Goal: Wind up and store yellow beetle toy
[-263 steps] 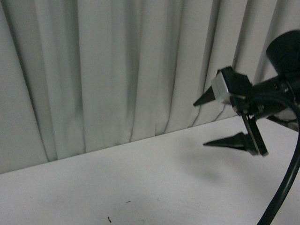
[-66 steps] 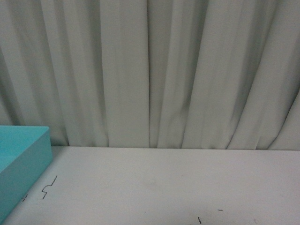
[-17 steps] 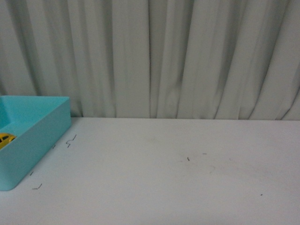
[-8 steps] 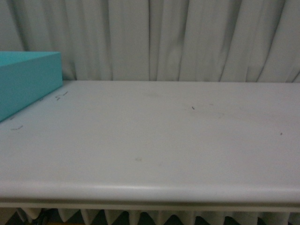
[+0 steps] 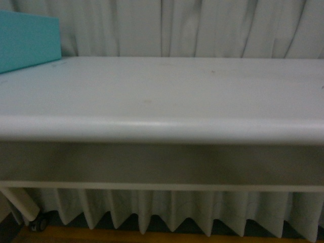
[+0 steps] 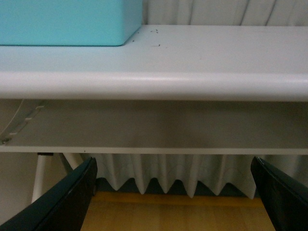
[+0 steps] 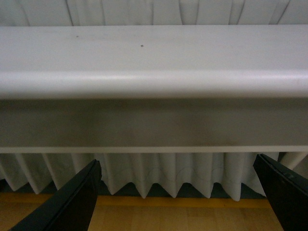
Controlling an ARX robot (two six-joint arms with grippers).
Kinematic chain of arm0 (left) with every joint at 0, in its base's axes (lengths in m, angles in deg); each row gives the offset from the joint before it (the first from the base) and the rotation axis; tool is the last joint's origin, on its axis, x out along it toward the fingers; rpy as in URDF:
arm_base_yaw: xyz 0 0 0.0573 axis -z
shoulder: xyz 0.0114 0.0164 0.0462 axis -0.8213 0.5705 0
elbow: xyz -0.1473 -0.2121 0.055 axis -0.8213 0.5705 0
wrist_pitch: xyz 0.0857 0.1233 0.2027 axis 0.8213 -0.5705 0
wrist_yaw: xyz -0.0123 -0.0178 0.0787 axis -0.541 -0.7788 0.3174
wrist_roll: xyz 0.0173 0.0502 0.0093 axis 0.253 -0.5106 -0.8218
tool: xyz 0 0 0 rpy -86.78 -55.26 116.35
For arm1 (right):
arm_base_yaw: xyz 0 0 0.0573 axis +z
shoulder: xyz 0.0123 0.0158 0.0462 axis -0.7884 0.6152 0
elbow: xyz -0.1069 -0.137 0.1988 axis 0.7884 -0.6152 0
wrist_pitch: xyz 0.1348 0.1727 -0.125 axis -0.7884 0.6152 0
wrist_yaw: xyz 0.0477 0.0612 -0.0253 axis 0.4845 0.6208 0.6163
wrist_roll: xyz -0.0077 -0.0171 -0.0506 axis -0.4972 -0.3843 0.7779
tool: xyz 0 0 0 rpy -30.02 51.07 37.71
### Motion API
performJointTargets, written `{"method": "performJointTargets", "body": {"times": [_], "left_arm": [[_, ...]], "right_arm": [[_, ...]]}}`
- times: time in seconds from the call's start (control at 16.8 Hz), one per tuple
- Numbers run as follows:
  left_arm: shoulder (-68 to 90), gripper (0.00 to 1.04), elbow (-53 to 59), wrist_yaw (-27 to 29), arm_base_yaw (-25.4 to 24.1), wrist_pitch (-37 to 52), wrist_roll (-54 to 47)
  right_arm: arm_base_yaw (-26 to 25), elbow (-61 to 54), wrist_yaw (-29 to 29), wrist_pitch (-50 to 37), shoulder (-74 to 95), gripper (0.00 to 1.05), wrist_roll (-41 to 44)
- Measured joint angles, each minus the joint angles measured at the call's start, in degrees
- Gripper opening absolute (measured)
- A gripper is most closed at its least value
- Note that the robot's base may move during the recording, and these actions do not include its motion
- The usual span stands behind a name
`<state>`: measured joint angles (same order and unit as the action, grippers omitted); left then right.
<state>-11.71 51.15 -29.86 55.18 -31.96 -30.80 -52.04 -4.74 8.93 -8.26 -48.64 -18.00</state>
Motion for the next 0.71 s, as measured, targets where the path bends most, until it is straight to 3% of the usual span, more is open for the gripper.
{"method": "performJointTargets", "body": {"times": [0.71], "left_arm": [[0.0, 0.98, 0.0, 0.0, 0.0, -0.1, 0.0]], "right_arm": [[0.0, 0.0, 0.0, 0.1, 0.0, 0.98, -0.2]]}}
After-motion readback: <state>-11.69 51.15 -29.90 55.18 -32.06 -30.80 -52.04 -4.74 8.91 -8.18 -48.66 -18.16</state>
